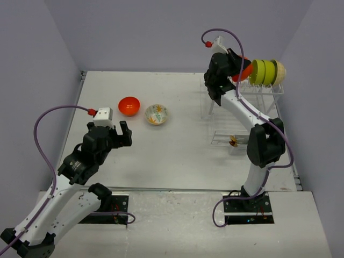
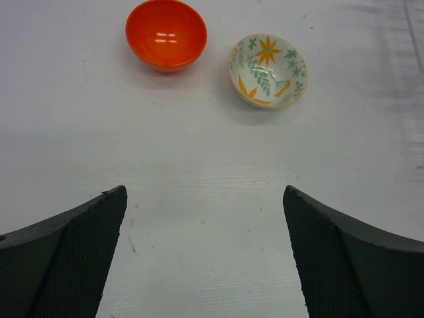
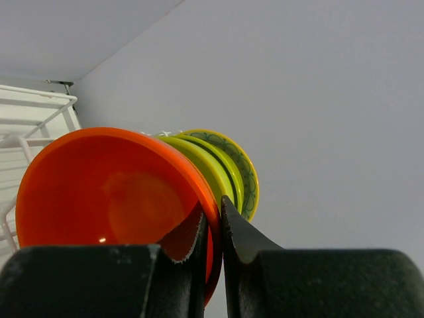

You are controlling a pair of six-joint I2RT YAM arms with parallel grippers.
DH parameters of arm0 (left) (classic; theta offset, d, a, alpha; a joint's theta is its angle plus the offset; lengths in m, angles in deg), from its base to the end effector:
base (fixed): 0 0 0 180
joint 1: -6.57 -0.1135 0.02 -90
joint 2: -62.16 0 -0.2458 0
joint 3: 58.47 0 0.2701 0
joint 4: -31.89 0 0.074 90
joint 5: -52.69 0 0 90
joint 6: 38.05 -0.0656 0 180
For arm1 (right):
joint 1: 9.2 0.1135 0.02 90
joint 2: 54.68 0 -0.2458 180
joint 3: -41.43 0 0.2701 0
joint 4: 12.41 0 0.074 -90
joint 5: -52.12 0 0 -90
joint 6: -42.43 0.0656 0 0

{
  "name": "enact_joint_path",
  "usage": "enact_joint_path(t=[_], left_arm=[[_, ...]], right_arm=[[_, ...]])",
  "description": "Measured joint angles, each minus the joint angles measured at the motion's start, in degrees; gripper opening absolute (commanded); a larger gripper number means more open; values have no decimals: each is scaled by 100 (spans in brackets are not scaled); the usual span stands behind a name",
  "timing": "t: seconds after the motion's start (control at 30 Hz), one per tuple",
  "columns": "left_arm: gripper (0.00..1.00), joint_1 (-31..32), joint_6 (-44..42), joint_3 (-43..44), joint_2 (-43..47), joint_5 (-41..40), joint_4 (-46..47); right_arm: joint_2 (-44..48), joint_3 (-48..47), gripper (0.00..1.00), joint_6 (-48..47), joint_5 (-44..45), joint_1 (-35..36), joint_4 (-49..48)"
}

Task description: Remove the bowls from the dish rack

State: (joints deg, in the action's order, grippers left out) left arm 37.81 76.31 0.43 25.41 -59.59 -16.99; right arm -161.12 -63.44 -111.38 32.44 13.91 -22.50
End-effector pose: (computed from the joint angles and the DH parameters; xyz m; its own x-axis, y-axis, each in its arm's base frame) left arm 0.1784 -0.0791 0.3018 -0.4289 -0.1863 -0.8840 0.0148 0.9769 -0.2130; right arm 0.4424 0.1216 0.3561 -0.5898 -0.5802 -0.5617 0.4419 0.3502 -0.8259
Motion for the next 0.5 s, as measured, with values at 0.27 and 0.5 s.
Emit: enact_joint_path(t=[0.27, 0.5], left_arm=[[100, 0, -57, -4, 175, 179, 103], [100, 0, -114, 22, 221, 651, 234]], right_arm=[[83, -15, 0, -59, 0, 278, -37], [308, -1421, 0, 1969, -356, 973, 2629]])
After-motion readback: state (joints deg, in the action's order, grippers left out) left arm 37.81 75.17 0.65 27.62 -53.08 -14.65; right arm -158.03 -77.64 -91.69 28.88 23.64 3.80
